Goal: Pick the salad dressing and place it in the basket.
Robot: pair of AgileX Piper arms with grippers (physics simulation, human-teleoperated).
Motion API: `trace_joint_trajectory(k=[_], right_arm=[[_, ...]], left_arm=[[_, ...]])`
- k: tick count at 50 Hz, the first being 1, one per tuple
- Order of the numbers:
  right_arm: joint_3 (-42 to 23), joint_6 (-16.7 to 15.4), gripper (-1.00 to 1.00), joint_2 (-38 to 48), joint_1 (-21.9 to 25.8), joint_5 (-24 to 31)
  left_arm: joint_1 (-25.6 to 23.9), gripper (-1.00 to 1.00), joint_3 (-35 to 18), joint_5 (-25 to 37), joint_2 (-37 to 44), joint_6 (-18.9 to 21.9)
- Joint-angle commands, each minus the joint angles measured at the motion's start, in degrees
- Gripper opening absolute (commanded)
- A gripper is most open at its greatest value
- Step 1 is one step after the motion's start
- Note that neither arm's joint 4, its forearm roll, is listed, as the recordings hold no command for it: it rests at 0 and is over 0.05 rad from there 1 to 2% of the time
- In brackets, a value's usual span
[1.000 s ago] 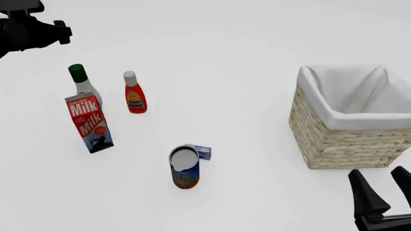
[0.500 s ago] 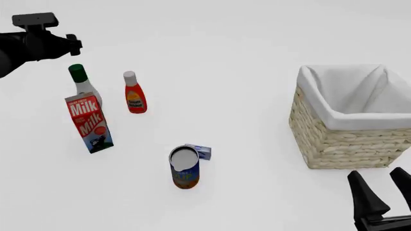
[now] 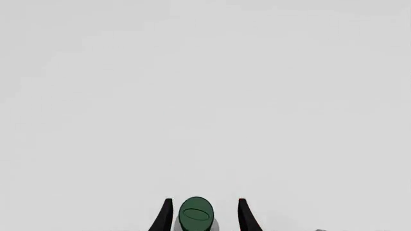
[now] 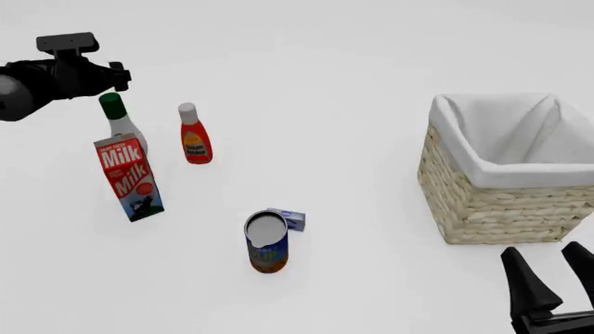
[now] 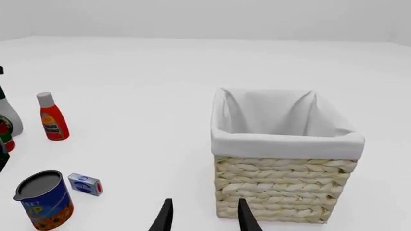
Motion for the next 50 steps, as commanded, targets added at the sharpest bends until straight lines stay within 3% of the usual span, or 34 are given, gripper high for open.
trace_joint_trajectory(k=[1, 50], right_arm=[[0.0, 0.0, 1.0, 0.2, 0.3, -0.1], [0.0, 0.3, 1.0, -0.5, 0.6, 1.5]], left_arm=[[0.0, 1.0, 0.2, -0.5, 1.0, 0.1], [0.6, 1.0, 2.3, -3.0, 3.7, 1.1]])
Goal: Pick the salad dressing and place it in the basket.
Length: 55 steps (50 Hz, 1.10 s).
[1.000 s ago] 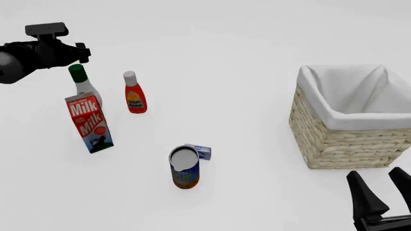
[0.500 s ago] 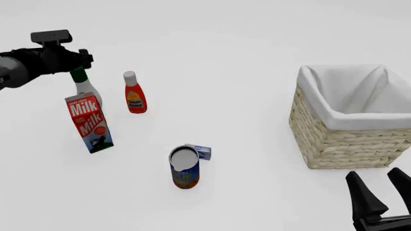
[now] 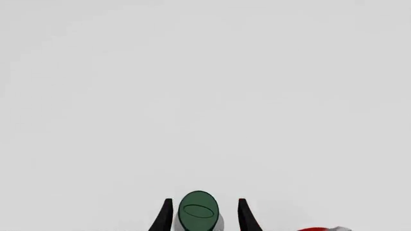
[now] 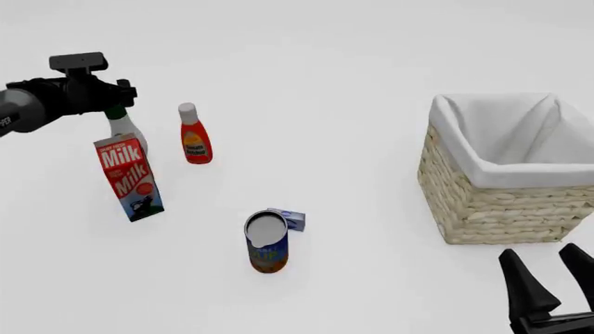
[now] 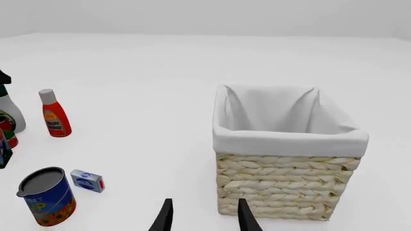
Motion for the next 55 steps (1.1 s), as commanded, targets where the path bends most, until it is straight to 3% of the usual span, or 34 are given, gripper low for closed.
trace_joint_trajectory(k=[1, 40, 41, 55], right_arm=[[0.0, 0.1, 1.0, -0.3, 0.2, 0.4], [0.0, -0.2, 1.0, -0.2, 0.4, 0.5], [0.0, -0.2, 1.0, -0.2, 0.4, 0.6], [0.0, -0.4, 1.0, -0.1, 0.5, 0.4]], left_arm=[[0.3, 1.0, 0.4, -0.4, 0.4, 0.4], [0.3, 1.0, 2.6, -2.7, 0.4, 0.1], [0.5, -1.0, 3.2, -3.3, -0.2, 0.4], [2.8, -1.0, 4.2, -5.1, -2.9, 1.9]])
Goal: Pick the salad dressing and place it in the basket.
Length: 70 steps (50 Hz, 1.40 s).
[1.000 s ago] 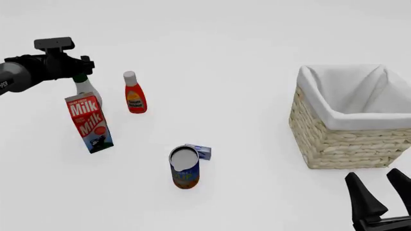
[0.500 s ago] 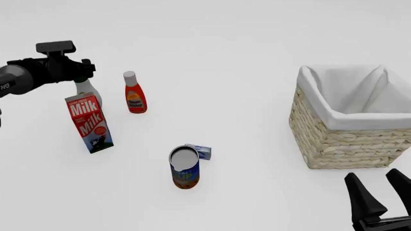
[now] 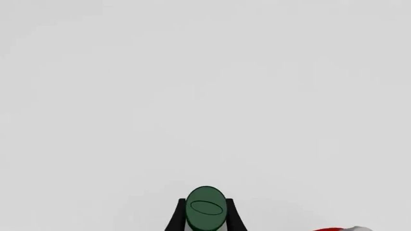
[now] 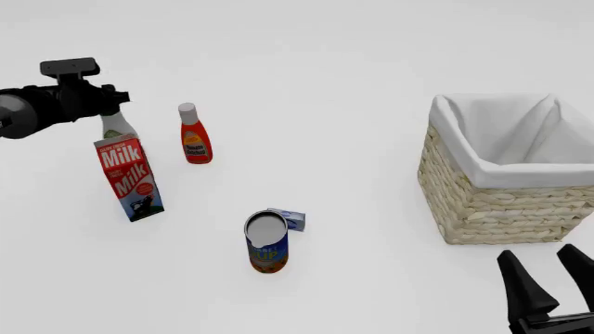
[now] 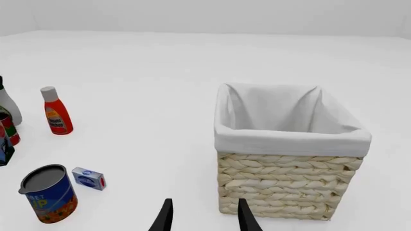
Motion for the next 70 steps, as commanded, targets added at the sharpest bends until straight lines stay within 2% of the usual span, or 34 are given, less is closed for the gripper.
trace_joint_trajectory(k=[1, 16, 30, 36, 40, 45, 49, 59, 65, 70], right_arm=[[0.0, -0.2, 1.0, 0.0, 0.1, -0.1], [0.0, -0.1, 1.0, -0.2, -0.1, -0.4], [0.0, 0.1, 1.0, -0.1, 0.1, -0.9], [0.0, 0.1, 1.0, -0.2, 0.2, -0.8], [0.0, 0.3, 1.0, -0.1, 0.3, -1.0], [0.0, 0.3, 1.0, 0.1, 0.6, -1.3], [0.0, 0.3, 1.0, -0.4, 0.6, -1.1], [0.0, 0.3, 1.0, -0.6, 0.9, -1.1], [0.0, 0.0, 1.0, -0.8, 1.2, -1.0], [0.0, 0.2, 1.0, -0.9, 1.5, -1.2]], left_arm=[[1.2, -1.0, 0.5, -1.2, -2.0, 1.6], [1.9, -1.0, -4.2, 3.5, -6.0, 2.4], [-1.6, -1.0, -11.4, 12.4, -11.0, 3.4], [-4.5, -1.0, -11.3, 14.6, -13.9, 5.0], [-7.6, -1.0, -11.2, 16.8, -16.4, 5.4], [-10.1, -1.0, -11.3, 18.6, -18.4, 3.9], [-14.7, -1.0, -9.9, 20.3, -21.2, 4.9], [-23.0, -1.0, -8.2, 23.9, -26.2, 3.6], [-29.0, -1.0, -4.6, 24.0, -30.0, 4.0], [-33.9, -1.0, 0.5, 22.0, -32.4, 4.6]])
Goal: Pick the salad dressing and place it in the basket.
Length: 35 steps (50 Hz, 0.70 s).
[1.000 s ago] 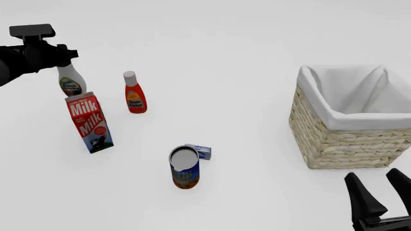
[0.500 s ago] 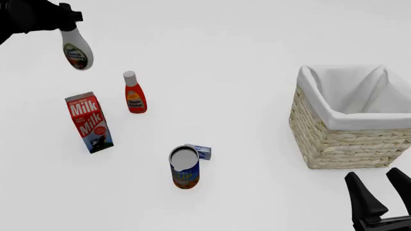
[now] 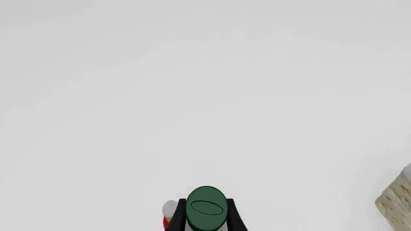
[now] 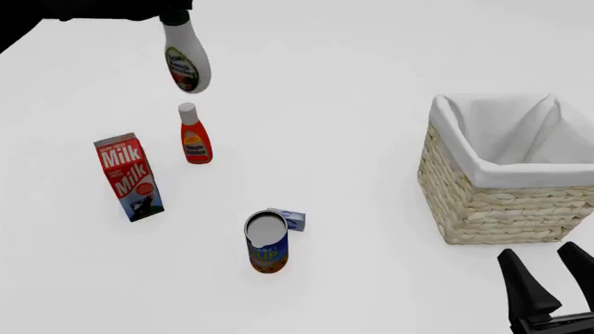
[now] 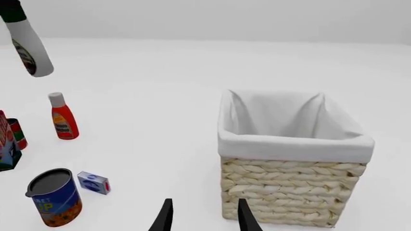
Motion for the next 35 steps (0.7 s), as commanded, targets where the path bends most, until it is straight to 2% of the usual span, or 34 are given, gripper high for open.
trace_joint_trajectory(k=[1, 17, 18, 22, 30, 35], right_arm=[[0.0, -0.1, 1.0, -0.3, 0.6, -0.1], [0.0, 0.2, 1.0, -0.2, 0.5, -0.2], [0.0, 0.1, 1.0, -0.2, 0.6, -0.1], [0.0, 0.1, 1.0, -0.2, 0.5, -0.1], [0.0, 0.3, 1.0, -0.2, 0.7, 0.0], [0.0, 0.4, 1.0, -0.2, 0.7, 0.0]], left_arm=[[-10.5, -1.0, 6.9, -0.8, -6.0, 0.9], [-20.1, -1.0, 9.8, -3.4, -6.6, -1.4], [-20.5, -1.0, 9.9, -3.8, -6.4, -0.5], [-21.8, -1.0, 9.6, -4.5, -5.5, -2.5], [-25.3, -1.0, 11.2, -7.1, -4.4, -3.8], [-26.6, -1.0, 10.5, -7.7, -3.7, -5.0]])
